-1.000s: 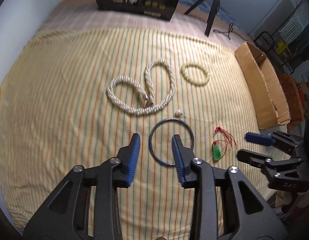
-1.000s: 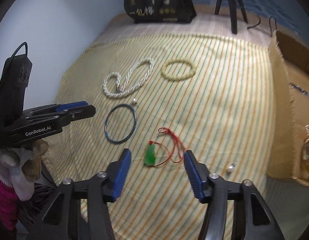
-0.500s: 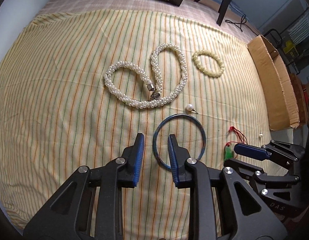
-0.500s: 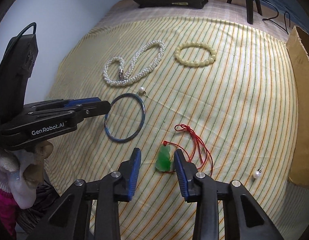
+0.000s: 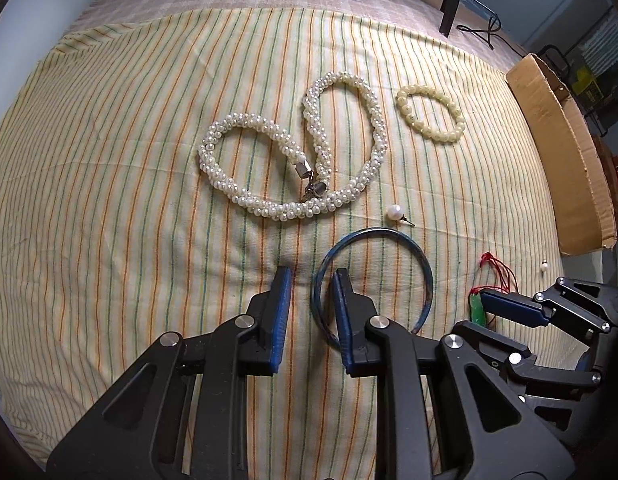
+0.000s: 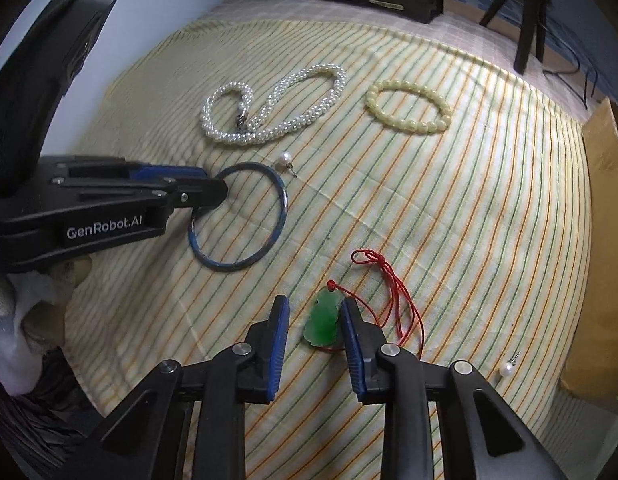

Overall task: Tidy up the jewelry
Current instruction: 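Grasp the blue bangle with left tool while right tool grasps the green jade pendant, then carry the blue bangle and jade pendant over the cardboard box with both tools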

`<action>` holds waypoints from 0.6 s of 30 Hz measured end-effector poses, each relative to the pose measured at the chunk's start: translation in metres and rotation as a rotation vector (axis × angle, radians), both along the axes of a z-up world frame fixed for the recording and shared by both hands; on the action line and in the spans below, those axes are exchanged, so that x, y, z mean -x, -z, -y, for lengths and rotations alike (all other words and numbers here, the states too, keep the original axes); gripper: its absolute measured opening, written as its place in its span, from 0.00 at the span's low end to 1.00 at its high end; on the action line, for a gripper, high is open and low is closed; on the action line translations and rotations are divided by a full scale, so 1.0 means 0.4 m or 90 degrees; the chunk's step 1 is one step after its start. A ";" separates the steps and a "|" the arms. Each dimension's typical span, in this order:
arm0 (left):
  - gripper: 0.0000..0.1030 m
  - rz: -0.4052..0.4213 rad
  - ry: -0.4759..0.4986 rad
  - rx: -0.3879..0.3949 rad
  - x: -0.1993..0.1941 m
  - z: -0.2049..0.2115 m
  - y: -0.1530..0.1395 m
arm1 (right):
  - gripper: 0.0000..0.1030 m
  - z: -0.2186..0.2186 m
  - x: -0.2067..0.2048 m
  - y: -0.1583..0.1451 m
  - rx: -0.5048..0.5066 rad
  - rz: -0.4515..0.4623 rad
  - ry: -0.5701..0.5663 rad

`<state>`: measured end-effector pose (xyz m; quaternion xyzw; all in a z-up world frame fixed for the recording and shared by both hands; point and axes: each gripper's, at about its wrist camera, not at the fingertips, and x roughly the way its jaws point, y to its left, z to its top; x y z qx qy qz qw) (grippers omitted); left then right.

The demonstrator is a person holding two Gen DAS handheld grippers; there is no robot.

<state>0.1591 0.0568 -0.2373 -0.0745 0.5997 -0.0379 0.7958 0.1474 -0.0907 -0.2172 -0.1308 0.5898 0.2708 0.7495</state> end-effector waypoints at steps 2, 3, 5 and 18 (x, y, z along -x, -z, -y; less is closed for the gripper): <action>0.14 0.007 0.002 -0.011 0.001 0.007 0.000 | 0.22 -0.004 0.000 0.002 0.007 0.006 -0.007; 0.11 0.010 0.004 -0.014 0.002 0.009 -0.001 | 0.20 -0.004 0.000 0.003 0.010 0.009 -0.009; 0.04 0.015 0.004 -0.023 0.004 0.010 -0.003 | 0.17 0.006 0.006 0.001 0.012 0.016 -0.011; 0.01 0.050 -0.008 0.021 0.038 0.003 -0.070 | 0.14 0.064 0.015 -0.071 -0.038 0.044 0.017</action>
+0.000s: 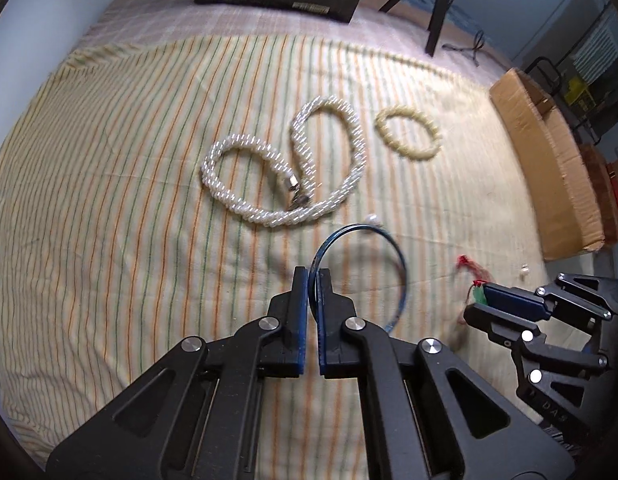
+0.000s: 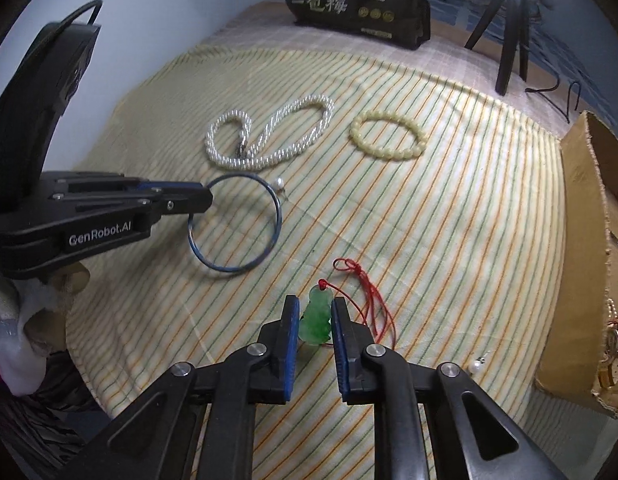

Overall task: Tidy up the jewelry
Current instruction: 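Carry the blue bangle and jade pendant over the cardboard box with both tools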

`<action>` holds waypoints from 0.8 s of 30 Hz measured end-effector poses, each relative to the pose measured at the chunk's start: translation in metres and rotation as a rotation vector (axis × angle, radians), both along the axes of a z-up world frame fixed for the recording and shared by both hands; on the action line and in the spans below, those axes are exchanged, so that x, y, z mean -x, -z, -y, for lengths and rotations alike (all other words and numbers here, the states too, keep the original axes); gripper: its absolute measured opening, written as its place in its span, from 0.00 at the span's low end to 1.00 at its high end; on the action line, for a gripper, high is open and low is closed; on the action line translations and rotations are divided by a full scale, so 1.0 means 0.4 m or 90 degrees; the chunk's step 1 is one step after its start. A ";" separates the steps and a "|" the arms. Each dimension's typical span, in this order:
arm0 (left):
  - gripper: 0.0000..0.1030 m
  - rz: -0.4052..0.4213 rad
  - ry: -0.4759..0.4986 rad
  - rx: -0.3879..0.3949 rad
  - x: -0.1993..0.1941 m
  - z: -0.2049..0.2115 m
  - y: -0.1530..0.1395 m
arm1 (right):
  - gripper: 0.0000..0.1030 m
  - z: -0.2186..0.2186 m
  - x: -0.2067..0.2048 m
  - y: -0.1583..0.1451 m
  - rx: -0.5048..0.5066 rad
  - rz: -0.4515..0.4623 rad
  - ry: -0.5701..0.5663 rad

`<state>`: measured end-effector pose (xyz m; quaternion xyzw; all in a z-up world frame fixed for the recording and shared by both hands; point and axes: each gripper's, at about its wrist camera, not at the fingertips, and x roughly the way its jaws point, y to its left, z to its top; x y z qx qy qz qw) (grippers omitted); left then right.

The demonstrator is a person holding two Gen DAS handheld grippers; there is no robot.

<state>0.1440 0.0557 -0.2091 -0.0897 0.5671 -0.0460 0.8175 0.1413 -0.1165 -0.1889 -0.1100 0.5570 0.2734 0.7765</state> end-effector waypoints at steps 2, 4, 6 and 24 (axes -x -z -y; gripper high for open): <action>0.01 0.015 -0.002 0.013 0.006 0.004 -0.024 | 0.14 0.017 -0.003 -0.025 -0.015 0.009 0.011; 0.01 0.028 -0.003 0.018 0.005 0.011 -0.046 | 0.14 0.024 -0.006 -0.043 -0.031 0.015 0.020; 0.01 0.044 -0.004 0.026 0.010 0.015 -0.074 | 0.14 0.044 -0.008 -0.066 -0.044 0.023 0.029; 0.01 0.126 0.002 0.100 0.000 0.063 -0.231 | 0.14 0.178 -0.034 -0.254 -0.137 0.107 0.105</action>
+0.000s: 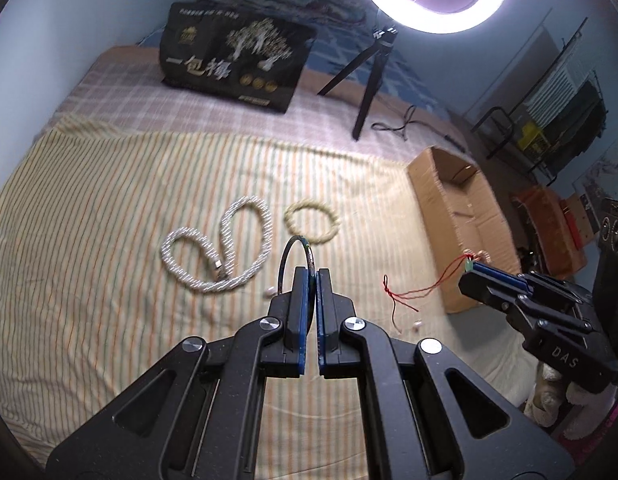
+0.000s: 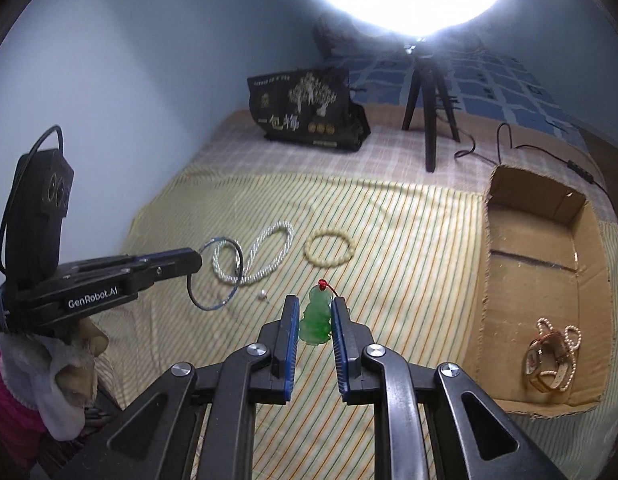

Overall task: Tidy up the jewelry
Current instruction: 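Carry the blue bangle and jade pendant over the cardboard box with both tools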

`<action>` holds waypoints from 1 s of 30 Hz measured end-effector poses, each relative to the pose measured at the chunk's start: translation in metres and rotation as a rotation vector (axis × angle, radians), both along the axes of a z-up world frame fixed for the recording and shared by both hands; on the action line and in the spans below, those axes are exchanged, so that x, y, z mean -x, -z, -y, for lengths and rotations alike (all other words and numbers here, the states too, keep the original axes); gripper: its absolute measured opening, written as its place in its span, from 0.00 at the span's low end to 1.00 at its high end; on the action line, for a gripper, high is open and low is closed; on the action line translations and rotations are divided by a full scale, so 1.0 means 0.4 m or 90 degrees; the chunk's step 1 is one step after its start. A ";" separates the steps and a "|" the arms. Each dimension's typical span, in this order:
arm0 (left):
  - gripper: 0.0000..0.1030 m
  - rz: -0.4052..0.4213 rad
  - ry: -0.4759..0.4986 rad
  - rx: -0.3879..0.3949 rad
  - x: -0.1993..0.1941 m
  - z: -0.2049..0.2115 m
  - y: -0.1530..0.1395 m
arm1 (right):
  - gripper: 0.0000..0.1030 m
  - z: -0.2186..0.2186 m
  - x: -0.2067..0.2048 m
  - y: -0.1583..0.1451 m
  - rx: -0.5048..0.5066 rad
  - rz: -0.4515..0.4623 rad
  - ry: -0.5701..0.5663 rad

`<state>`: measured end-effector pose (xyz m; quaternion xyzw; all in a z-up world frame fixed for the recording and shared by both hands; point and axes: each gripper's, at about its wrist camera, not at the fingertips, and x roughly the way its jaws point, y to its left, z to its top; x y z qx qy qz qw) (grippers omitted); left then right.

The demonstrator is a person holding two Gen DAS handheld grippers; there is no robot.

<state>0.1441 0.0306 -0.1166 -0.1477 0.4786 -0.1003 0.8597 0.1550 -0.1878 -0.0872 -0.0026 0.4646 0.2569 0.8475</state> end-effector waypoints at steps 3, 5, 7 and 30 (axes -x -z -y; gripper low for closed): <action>0.01 0.016 0.007 0.009 -0.006 0.021 -0.027 | 0.14 0.027 -0.014 -0.032 -0.012 0.017 0.017; 0.01 0.028 0.012 0.013 -0.010 0.039 -0.046 | 0.14 0.047 -0.019 -0.053 -0.021 0.027 0.028; 0.01 0.036 0.017 0.021 -0.017 0.058 -0.061 | 0.14 0.068 -0.027 -0.069 -0.030 0.035 0.041; 0.01 0.081 0.127 0.060 -0.085 0.335 -0.130 | 0.14 0.323 -0.102 -0.162 -0.010 0.114 0.174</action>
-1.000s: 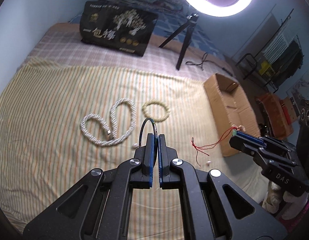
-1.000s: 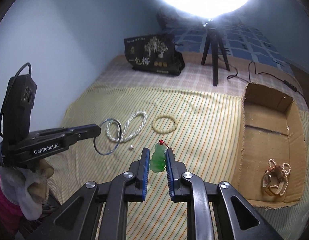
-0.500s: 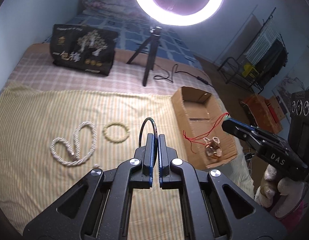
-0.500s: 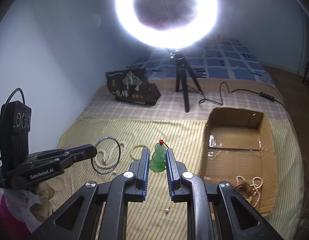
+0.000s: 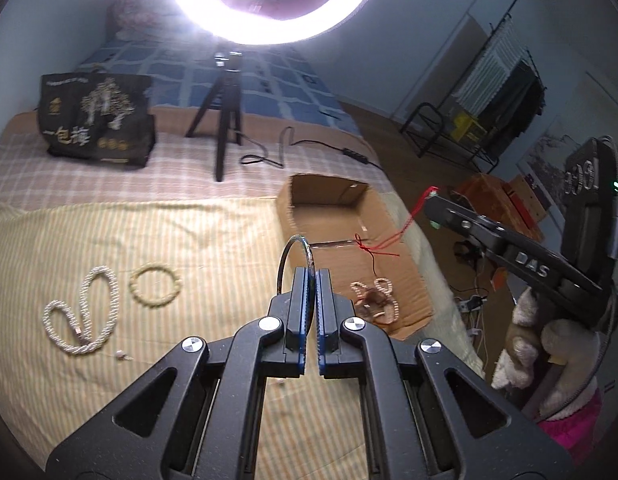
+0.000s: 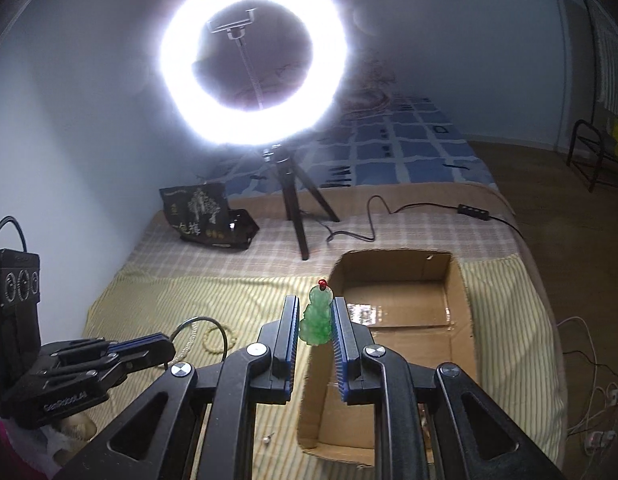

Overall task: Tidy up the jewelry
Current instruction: 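Carry the blue bangle and jade pendant over the cardboard box with both tools, then open both tools to drop the bangle and pendant into the box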

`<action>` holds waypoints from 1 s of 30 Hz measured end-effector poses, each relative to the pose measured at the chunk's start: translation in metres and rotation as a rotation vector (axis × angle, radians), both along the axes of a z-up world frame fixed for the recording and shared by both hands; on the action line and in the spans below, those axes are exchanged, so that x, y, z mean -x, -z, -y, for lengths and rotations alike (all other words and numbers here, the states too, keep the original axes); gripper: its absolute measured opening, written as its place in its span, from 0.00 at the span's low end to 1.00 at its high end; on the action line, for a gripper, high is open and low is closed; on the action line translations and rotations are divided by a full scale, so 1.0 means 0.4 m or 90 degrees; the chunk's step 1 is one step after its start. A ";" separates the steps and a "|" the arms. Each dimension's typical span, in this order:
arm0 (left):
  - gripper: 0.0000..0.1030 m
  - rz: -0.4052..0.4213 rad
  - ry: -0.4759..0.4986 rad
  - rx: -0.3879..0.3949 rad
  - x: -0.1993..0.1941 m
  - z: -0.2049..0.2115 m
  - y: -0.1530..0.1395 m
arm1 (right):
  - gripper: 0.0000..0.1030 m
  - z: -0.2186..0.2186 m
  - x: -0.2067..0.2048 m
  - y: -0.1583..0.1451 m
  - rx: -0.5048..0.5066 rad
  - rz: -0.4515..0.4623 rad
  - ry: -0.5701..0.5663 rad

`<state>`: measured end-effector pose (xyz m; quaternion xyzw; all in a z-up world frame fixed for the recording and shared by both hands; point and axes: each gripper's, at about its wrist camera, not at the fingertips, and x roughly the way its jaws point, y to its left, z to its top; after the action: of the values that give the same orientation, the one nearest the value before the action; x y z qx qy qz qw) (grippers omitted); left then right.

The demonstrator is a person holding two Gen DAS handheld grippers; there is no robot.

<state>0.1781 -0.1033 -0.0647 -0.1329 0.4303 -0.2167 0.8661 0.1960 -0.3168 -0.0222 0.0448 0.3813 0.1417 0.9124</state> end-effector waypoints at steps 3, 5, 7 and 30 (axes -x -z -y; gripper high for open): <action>0.01 -0.001 0.016 0.005 -0.009 0.043 0.002 | 0.14 0.027 -0.020 0.008 0.007 -0.003 0.014; 0.01 -0.003 0.029 0.005 -0.014 0.071 0.008 | 0.14 0.044 -0.029 0.013 0.009 -0.006 0.019; 0.01 -0.005 0.039 0.005 -0.018 0.096 0.015 | 0.14 0.060 -0.042 0.020 0.013 -0.010 0.024; 0.01 -0.058 0.083 -0.018 -0.088 0.244 0.120 | 0.14 0.151 -0.128 0.085 0.001 -0.043 0.059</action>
<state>0.2132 -0.2009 -0.1126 -0.1021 0.4797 -0.2601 0.8317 0.2472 -0.3771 -0.0563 0.0665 0.4094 0.0971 0.9047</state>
